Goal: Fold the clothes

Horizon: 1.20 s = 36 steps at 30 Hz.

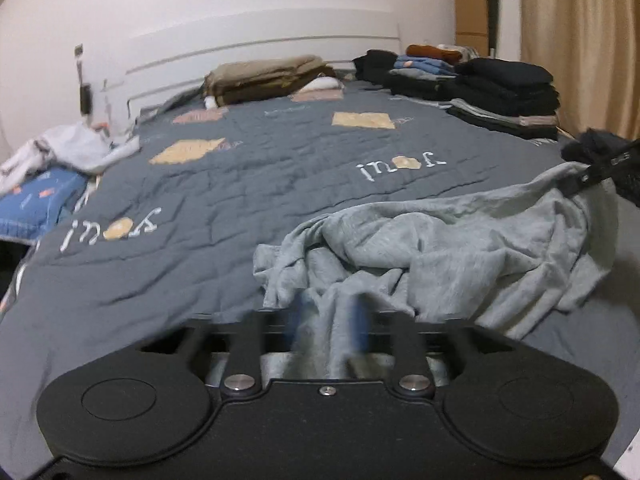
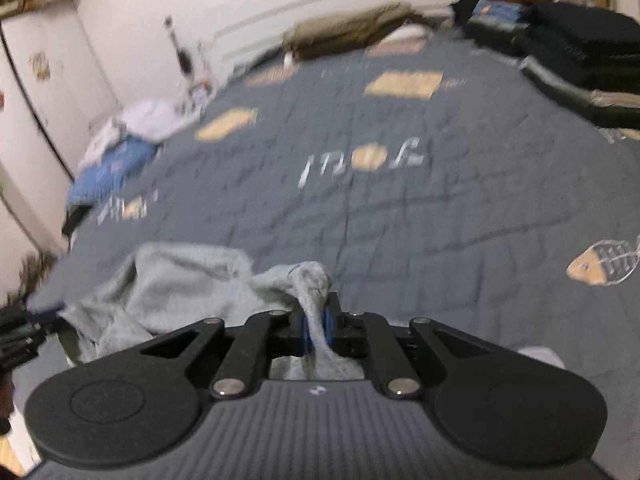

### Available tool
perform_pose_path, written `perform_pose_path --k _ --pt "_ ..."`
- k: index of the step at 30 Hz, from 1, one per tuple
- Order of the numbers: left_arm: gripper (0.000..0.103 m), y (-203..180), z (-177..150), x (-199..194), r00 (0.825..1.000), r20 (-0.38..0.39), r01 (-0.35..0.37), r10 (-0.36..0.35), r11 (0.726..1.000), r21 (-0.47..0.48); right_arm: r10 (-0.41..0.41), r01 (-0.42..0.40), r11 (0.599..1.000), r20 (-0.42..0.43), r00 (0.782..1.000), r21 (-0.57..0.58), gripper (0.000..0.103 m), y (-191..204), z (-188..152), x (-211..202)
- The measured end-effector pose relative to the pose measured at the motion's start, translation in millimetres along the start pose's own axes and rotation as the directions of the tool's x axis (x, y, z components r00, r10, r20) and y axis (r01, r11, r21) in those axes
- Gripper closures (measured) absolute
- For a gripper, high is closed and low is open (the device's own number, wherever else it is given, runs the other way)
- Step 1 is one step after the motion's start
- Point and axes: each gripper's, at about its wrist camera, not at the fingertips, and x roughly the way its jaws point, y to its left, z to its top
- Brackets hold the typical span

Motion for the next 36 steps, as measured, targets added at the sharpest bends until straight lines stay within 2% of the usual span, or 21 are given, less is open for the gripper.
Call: perform_pose_path --k 1,5,8,10,13,16,18,23,29,36 --pt "0.037 -2 -1 -5 1.000 0.018 0.012 -0.012 1.000 0.010 -0.006 0.006 1.000 -0.007 1.000 -0.008 0.095 2 -3 -1" --pt "0.036 -2 1 -18 0.995 0.065 0.075 -0.072 0.996 -0.043 0.018 -0.018 1.000 0.009 1.000 0.016 0.090 -2 -1 -16" --pt "0.034 1 -4 -23 0.994 0.081 0.074 -0.068 0.995 -0.072 0.017 -0.018 1.000 0.053 0.998 0.014 0.074 -5 3 -36" --pt "0.034 0 -6 -23 0.996 0.076 0.054 -0.049 0.996 -0.065 0.008 -0.007 1.000 0.090 0.996 -0.008 0.053 -4 6 -51" --pt "0.034 0 -8 -26 0.996 0.076 0.040 -0.035 0.997 -0.068 -0.005 0.008 1.000 0.158 0.987 -0.018 0.041 -3 12 -71" --pt "0.034 0 -9 -29 0.996 0.083 0.040 -0.033 0.996 -0.079 0.031 -0.029 1.000 0.217 0.976 -0.011 0.036 4 16 -79" --pt "0.034 -1 -10 -31 0.996 0.083 0.039 -0.033 0.996 -0.079 0.079 -0.072 0.997 0.229 0.970 -0.039 0.033 18 16 -70" --pt "0.034 -3 -16 -35 0.996 0.078 0.042 -0.037 0.997 -0.065 0.192 -0.168 0.976 0.179 0.965 -0.138 0.033 70 9 -30" --pt "0.034 -1 -13 -37 0.994 0.097 0.061 -0.053 0.995 -0.083 0.221 -0.189 0.948 0.101 0.970 -0.257 0.033 124 -9 16" --pt "0.034 -2 -11 -31 0.993 0.094 0.080 -0.072 0.993 -0.086 0.226 -0.194 0.925 0.061 0.972 -0.327 0.033 145 -28 41"
